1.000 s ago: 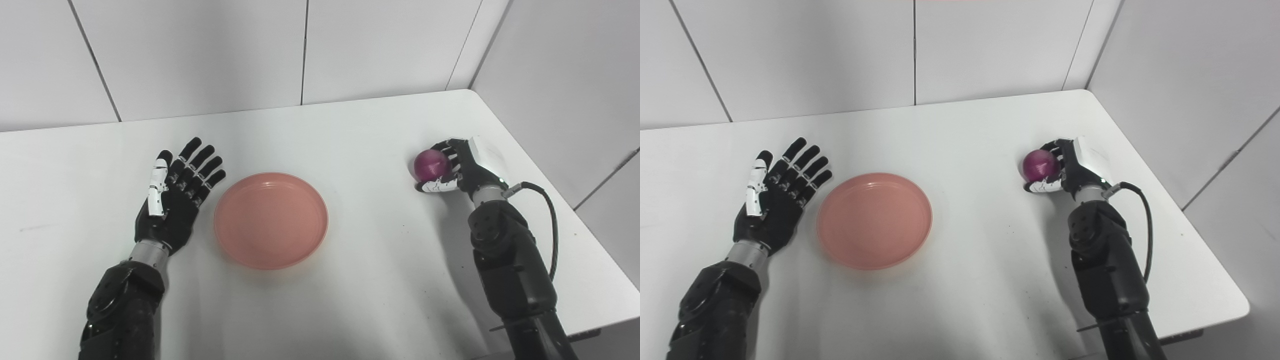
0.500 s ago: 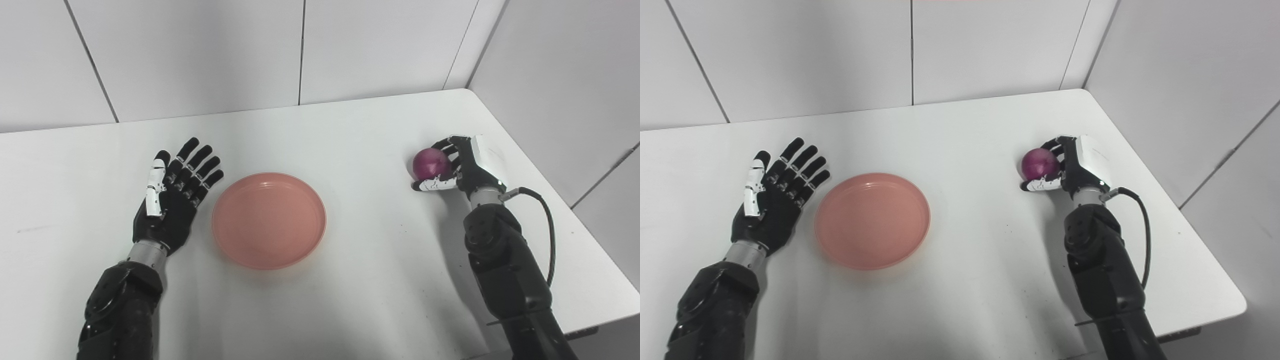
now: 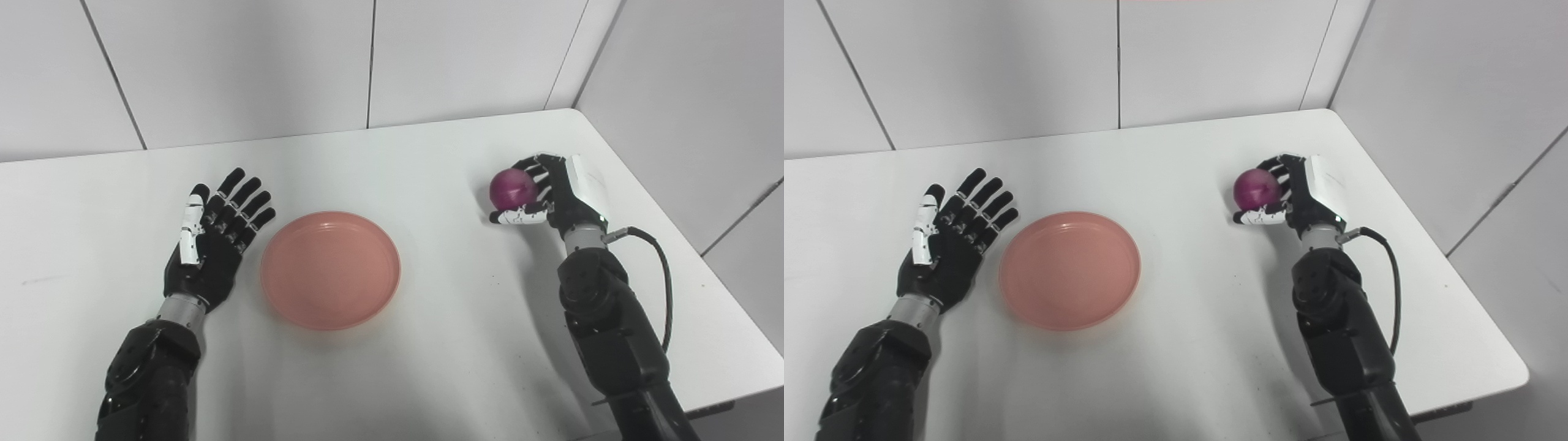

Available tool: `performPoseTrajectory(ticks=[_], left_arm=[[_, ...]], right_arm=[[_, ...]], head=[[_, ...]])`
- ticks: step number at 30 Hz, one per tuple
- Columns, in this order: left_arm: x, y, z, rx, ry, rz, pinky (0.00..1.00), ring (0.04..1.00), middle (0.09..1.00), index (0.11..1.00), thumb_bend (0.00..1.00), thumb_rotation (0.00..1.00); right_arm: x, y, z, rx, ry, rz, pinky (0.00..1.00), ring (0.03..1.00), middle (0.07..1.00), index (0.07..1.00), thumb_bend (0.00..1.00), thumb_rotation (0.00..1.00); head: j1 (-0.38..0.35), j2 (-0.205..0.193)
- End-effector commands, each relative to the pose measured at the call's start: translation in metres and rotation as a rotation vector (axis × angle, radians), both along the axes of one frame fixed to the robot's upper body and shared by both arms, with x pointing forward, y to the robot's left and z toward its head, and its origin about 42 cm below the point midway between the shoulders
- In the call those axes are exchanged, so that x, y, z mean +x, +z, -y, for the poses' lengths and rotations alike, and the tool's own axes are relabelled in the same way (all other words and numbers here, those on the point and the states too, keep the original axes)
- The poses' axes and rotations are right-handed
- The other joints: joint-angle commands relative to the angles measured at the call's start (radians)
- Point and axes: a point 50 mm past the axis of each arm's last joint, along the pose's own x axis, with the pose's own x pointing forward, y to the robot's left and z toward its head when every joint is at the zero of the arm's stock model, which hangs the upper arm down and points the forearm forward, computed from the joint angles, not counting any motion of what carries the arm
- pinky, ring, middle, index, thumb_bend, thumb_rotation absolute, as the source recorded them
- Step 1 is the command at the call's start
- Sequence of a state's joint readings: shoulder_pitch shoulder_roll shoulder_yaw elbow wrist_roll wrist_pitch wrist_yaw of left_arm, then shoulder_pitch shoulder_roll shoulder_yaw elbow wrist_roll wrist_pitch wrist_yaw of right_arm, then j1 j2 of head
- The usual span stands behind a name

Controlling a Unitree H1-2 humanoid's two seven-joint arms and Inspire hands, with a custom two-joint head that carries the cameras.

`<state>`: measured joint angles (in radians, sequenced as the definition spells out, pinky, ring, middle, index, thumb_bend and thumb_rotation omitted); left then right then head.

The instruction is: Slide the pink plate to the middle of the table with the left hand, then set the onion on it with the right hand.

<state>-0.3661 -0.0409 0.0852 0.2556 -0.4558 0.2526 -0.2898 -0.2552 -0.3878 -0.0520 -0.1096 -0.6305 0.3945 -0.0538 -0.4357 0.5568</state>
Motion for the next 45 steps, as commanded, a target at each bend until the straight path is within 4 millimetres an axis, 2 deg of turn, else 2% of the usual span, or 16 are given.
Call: performPoseTrajectory(ticks=[1, 10, 17, 24, 34, 40, 45], left_arm=[[-0.005, -0.018, -0.002, 0.038, 0.016, -0.097, 0.85, 0.875, 0.888, 0.882, 0.44, 1.00], [-0.006, -0.015, 0.005, 0.044, 0.019, -0.089, 0.85, 0.877, 0.890, 0.880, 0.44, 1.00], [-0.008, -0.014, 0.010, 0.042, 0.024, -0.093, 0.85, 0.873, 0.885, 0.880, 0.45, 1.00], [-0.009, -0.012, 0.018, 0.036, 0.032, -0.100, 0.84, 0.865, 0.878, 0.872, 0.45, 1.00], [-0.011, -0.007, 0.032, 0.023, 0.049, -0.116, 0.84, 0.866, 0.877, 0.869, 0.44, 1.00], [-0.012, -0.006, 0.039, 0.022, 0.048, -0.108, 0.85, 0.869, 0.880, 0.873, 0.43, 1.00], [-0.012, -0.004, 0.044, 0.033, 0.062, -0.104, 0.83, 0.860, 0.870, 0.860, 0.44, 1.00]], right_arm=[[0.002, 0.024, -0.010, -0.022, 0.058, 0.099, 0.39, 0.475, 0.518, 0.488, 0.51, 0.13], [-0.002, 0.049, -0.048, -0.019, 0.170, 0.175, 0.39, 0.476, 0.531, 0.488, 0.51, 0.14], [-0.003, 0.058, -0.084, -0.022, 0.274, 0.179, 0.37, 0.455, 0.516, 0.488, 0.51, 0.13], [0.005, 0.052, -0.121, -0.015, 0.402, 0.168, 0.32, 0.416, 0.495, 0.488, 0.51, 0.13], [0.014, 0.037, -0.165, -0.014, 0.497, 0.122, 0.34, 0.437, 0.520, 0.489, 0.51, 0.14], [0.015, 0.024, -0.183, -0.007, 0.540, 0.086, 0.34, 0.435, 0.521, 0.489, 0.51, 0.14], [0.013, 0.011, -0.190, -0.016, 0.576, 0.037, 0.30, 0.401, 0.499, 0.490, 0.51, 0.14]], head=[[0.005, 0.000], [0.032, -0.002], [0.061, 0.000], [0.112, 0.002], [0.188, 0.015], [0.230, 0.025], [0.259, 0.034]])
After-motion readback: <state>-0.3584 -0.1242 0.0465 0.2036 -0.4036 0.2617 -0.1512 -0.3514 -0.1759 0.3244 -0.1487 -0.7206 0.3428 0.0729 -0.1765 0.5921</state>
